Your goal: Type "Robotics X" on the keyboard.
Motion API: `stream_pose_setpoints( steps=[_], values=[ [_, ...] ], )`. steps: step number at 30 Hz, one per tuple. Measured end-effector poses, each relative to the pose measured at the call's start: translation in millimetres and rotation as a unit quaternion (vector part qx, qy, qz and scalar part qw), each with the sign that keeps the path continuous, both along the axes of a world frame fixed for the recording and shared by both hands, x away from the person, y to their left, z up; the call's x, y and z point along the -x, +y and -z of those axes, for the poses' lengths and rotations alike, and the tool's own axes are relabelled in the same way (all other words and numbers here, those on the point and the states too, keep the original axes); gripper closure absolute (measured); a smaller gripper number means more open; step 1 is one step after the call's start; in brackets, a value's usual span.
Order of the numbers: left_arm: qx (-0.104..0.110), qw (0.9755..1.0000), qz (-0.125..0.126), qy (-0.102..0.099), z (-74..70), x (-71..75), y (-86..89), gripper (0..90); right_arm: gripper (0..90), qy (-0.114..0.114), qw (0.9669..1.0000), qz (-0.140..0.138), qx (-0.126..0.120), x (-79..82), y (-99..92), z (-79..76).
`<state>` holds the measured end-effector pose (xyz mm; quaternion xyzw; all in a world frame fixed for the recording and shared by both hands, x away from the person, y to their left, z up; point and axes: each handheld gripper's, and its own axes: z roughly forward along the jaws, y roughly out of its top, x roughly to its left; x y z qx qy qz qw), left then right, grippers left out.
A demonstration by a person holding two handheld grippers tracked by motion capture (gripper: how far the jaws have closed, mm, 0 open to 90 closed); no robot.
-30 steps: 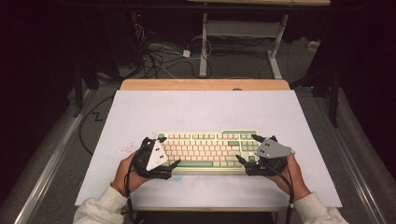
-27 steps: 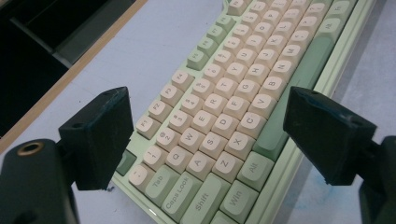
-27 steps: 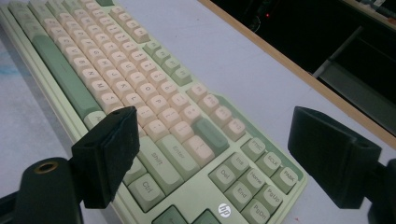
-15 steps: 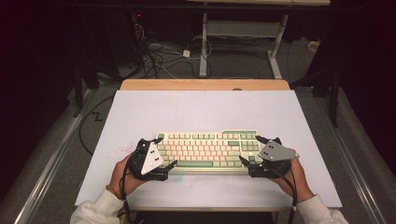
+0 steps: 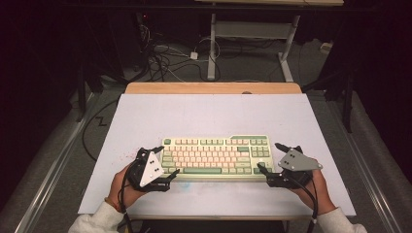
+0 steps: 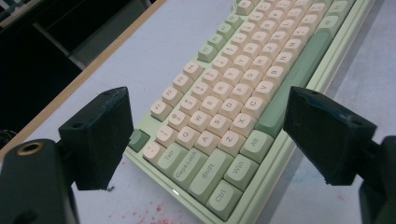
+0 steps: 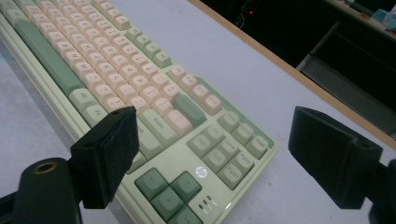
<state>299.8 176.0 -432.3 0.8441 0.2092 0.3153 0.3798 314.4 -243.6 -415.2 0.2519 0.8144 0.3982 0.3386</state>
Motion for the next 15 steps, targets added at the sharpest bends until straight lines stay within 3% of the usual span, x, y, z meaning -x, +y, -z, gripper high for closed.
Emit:
stream_pose_setpoints(
  steps=[15],
  values=[
    [-0.002,0.9999,-0.016,0.000,9.1,7.3,14.4,15.6,16.3,-0.006,0.9997,0.022,-0.003,10.5,-19.5,6.3]
  ],
)
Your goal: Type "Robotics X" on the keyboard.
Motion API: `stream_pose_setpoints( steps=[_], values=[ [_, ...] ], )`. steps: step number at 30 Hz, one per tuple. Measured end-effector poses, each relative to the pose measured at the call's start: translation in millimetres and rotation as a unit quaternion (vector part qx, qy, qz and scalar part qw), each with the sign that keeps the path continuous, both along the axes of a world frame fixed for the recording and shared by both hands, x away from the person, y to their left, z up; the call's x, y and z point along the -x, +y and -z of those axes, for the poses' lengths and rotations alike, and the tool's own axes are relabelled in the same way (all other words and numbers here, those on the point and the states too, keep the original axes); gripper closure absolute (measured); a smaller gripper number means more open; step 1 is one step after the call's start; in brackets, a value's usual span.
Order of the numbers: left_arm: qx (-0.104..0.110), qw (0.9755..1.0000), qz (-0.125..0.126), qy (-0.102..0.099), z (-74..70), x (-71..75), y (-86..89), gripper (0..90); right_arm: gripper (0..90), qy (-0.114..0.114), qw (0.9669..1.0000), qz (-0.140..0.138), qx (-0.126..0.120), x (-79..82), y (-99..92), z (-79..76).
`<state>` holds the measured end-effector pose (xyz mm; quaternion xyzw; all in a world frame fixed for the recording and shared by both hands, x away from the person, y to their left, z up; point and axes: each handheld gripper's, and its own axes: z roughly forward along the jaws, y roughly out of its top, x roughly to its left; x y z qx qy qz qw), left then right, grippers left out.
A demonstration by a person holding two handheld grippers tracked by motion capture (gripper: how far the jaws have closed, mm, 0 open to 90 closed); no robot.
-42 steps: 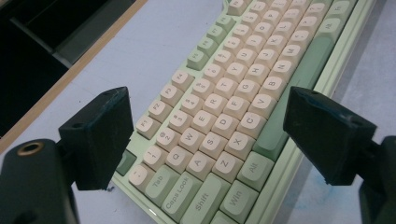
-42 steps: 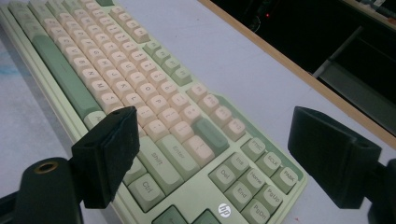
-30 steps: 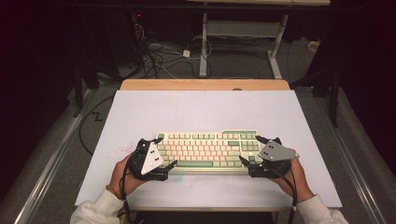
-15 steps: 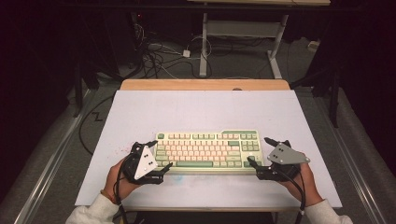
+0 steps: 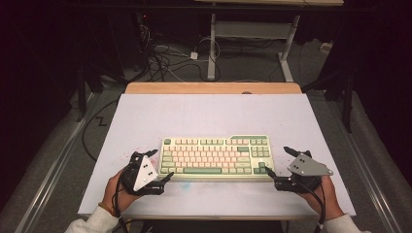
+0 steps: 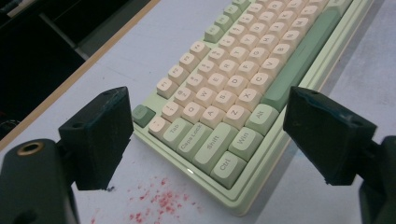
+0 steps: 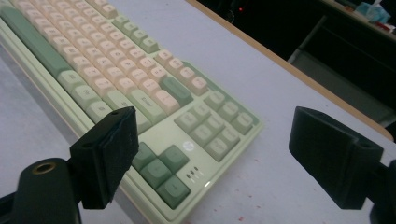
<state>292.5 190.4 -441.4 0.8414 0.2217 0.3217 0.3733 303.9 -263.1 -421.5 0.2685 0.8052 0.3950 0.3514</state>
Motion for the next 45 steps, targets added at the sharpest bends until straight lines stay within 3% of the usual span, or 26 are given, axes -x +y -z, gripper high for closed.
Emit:
stream_pose_setpoints(
  steps=[6,11,17,22,27,45],
  values=[
    [-0.003,1.0000,-0.003,0.006,5.6,1.1,5.1,15.6,16.4,-0.006,0.9997,0.018,0.015,3.6,-4.5,8.1],
    [-0.002,0.9999,-0.008,0.013,11.8,1.6,11.9,15.6,16.3,-0.006,0.9997,0.022,-0.002,5.4,-12.9,11.9],
    [0.002,0.9996,-0.019,0.022,18.6,4.4,21.5,15.6,16.3,-0.001,0.9995,0.031,-0.004,8.1,-22.7,19.0],
    [-0.005,0.9989,-0.027,0.037,27.1,7.0,27.2,15.6,16.8,0.006,0.9991,0.040,-0.014,14.4,-31.3,25.0],
    [0.006,0.9985,-0.025,0.049,31.0,8.9,30.4,15.6,16.6,0.013,0.9984,0.047,-0.027,21.8,-38.0,33.6],
    [0.001,0.9990,-0.011,0.043,33.2,15.2,27.6,15.6,16.4,0.005,0.9988,0.033,-0.036,30.1,-36.8,29.8]
  ],
)
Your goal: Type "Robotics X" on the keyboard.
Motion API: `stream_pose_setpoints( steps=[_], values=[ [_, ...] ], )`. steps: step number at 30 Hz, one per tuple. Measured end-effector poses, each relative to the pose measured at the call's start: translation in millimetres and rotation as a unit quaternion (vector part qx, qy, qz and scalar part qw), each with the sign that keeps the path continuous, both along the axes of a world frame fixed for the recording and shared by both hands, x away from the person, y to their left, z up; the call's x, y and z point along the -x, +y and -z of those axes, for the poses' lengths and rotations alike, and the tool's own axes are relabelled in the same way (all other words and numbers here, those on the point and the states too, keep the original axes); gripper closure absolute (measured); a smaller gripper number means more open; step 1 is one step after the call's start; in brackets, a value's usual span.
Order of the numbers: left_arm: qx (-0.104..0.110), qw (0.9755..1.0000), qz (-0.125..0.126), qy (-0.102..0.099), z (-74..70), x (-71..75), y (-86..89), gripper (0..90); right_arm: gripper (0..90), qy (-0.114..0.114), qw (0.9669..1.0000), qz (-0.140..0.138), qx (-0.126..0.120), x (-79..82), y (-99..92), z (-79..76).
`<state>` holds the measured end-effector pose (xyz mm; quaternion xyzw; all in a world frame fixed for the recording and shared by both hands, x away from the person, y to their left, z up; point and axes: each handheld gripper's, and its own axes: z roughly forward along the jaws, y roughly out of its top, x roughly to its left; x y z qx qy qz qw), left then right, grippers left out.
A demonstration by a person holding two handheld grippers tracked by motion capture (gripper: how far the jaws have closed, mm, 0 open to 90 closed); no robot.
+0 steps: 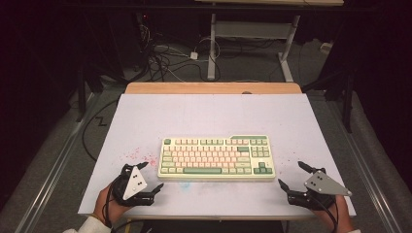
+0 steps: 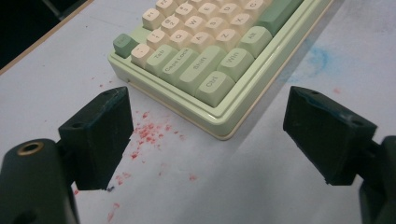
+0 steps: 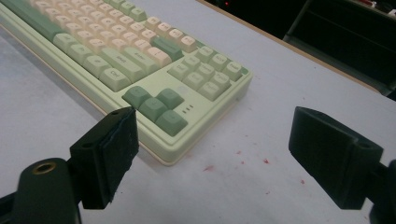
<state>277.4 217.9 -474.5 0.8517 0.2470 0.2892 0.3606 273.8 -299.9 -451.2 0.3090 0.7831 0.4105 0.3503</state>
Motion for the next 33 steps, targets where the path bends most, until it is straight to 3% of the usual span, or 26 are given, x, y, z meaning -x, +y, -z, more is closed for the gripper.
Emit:
stream_pose_setpoints(
  steps=[33],
  values=[
    [-0.004,1.0000,-0.004,0.006,0.5,-3.2,-1.0,14.5,16.4,-0.005,1.0000,-0.006,0.001,-3.2,0.1,-1.5]
  ],
)
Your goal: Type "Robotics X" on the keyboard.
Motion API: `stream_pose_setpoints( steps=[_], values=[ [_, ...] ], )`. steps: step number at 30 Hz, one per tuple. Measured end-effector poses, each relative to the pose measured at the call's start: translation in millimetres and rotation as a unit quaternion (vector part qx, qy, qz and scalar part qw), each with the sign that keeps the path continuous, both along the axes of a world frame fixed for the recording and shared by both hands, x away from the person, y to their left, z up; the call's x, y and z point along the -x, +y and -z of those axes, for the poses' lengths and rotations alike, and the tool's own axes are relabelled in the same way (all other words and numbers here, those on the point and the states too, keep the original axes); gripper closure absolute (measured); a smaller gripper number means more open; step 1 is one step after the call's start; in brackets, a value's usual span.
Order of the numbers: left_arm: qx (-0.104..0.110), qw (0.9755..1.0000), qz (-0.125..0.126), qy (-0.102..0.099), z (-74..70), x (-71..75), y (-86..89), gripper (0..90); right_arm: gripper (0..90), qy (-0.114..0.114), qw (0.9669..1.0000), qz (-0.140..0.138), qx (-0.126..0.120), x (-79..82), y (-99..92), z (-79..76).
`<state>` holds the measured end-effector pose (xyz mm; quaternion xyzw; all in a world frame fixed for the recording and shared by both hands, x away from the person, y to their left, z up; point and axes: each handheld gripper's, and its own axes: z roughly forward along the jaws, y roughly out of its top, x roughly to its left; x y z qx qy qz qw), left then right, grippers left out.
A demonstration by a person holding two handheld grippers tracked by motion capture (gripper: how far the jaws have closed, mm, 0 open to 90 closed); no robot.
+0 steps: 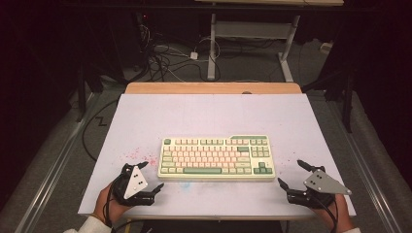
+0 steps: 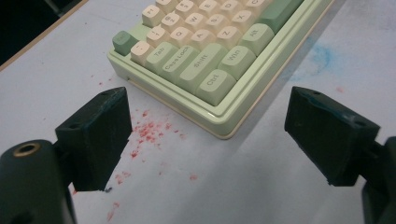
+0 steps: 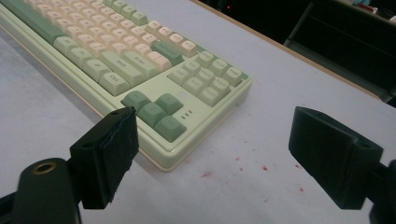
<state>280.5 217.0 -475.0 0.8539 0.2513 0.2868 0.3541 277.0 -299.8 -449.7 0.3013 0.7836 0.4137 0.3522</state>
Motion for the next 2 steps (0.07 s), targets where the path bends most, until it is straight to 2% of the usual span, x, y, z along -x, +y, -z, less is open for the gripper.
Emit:
stream_pose_setpoints(
  steps=[2],
  values=[
    [0.002,1.0000,0.000,0.000,-0.2,-0.5,-0.5,14.5,16.4,-0.001,1.0000,-0.001,0.001,-0.3,-0.2,0.2]
  ],
)
